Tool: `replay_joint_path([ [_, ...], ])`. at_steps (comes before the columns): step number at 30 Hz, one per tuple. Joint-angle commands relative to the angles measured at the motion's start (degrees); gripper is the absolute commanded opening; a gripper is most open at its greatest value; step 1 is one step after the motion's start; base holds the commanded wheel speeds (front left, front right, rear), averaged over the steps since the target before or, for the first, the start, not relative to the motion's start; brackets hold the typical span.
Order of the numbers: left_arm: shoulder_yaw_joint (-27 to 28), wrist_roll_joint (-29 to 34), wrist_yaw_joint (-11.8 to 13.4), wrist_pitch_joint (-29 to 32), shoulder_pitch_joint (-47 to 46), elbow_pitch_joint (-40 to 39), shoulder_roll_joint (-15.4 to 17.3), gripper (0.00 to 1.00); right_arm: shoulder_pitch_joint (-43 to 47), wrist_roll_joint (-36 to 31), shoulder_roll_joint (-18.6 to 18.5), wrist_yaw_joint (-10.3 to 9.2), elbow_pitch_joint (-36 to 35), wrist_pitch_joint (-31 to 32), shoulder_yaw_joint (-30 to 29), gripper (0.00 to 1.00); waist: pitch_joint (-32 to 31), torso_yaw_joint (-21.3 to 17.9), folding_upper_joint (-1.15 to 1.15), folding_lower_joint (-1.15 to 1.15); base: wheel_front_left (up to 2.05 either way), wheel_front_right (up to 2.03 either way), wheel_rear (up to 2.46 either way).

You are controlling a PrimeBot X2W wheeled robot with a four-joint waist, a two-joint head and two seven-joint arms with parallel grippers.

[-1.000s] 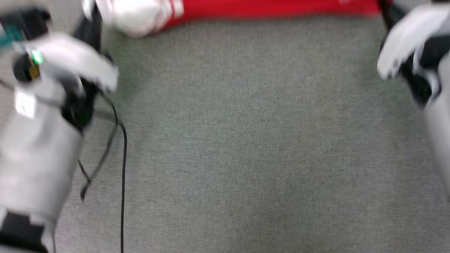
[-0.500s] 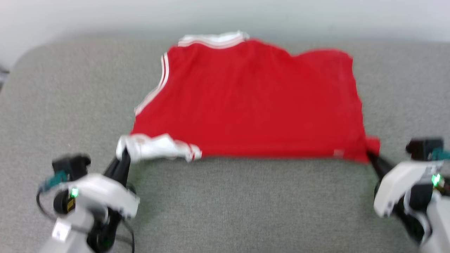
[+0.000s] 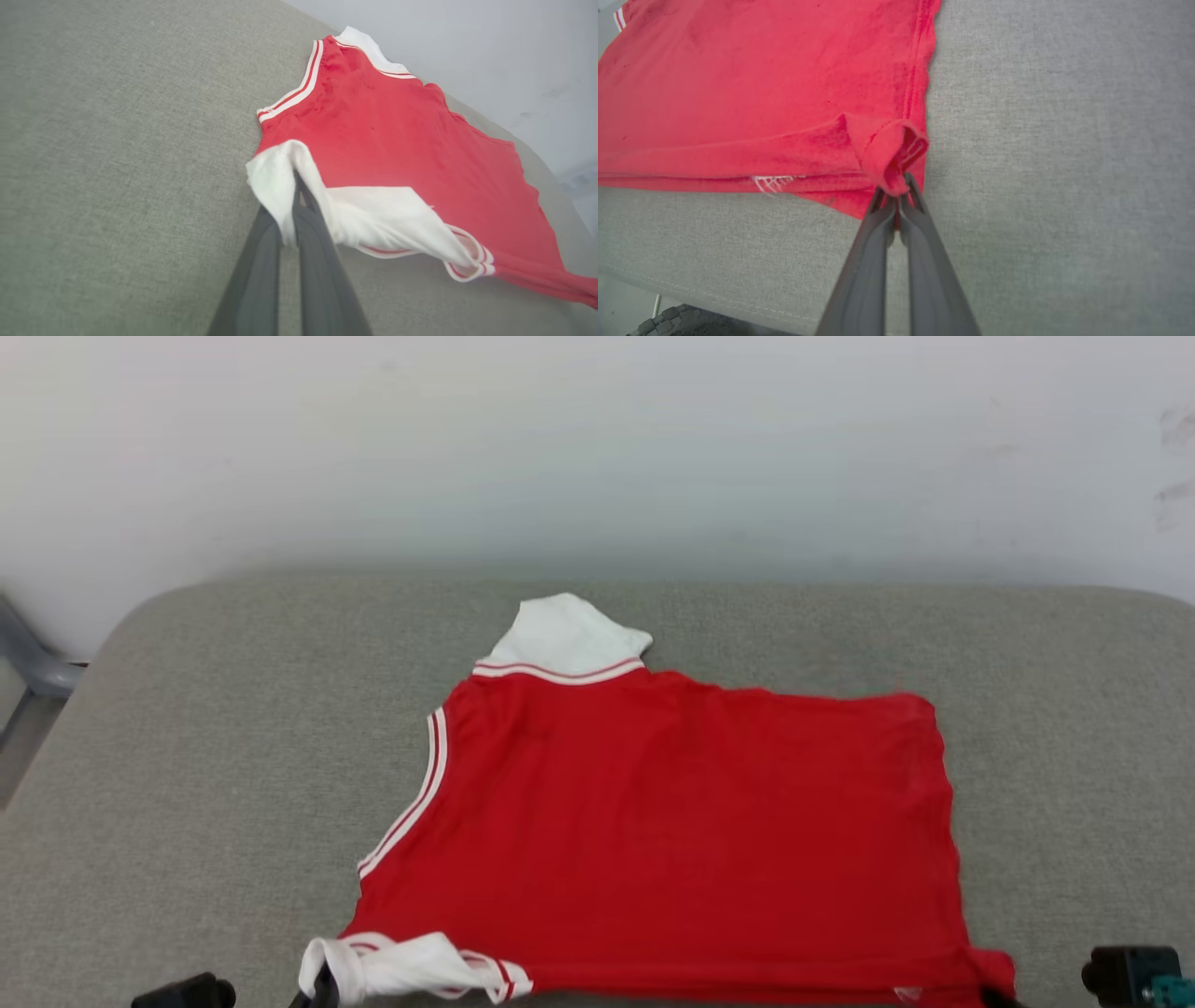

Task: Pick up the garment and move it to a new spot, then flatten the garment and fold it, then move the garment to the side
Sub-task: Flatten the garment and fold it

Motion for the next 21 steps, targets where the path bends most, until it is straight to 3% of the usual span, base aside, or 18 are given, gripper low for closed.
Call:
replay_joint_path([
  [1, 0.63, -0.15, 1.47, 0.50, 1.69, -1.30, 1.02, 0.00, 1.74, -0.65, -0.04, -0.14, -1.12, 0.75, -0.96, 0.00, -0.51, 0.57, 0.00, 0.02, 0.00, 0.00, 0.00],
  [6, 1.32, -1.59, 5.62, 2.71, 6.44, -7.91, 2.39, 0.00, 6.18, -1.04, 1.35, -0.14, -4.91, 2.51, -2.45, 0.00, -0.60, 1.16, 0.00, 0.02, 0.00, 0.00, 0.00],
  [10, 1.73, -1.26, 6.70, 3.68, 6.81, -12.23, 4.02, 0.00, 6.76, -1.55, 1.17, -0.14, -7.09, 3.67, -2.87, 0.00, 0.08, 1.23, 0.00, 0.02, 0.00, 0.00, 0.00],
  [15, 1.06, 0.23, 5.24, 4.54, 2.43, -12.93, 4.90, 0.00, 3.42, -1.74, 0.12, -0.13, -9.23, 5.61, -1.67, 0.00, 2.02, 0.67, 0.00, 0.02, 0.00, 0.00, 0.00],
  [21, 0.19, 2.11, 0.95, 4.67, -7.94, -8.20, 3.55, 0.00, -5.04, -3.03, -1.72, -0.12, -9.88, 6.46, 0.66, 0.00, 8.11, -0.39, 0.00, 0.02, 0.00, 0.00, 0.00],
])
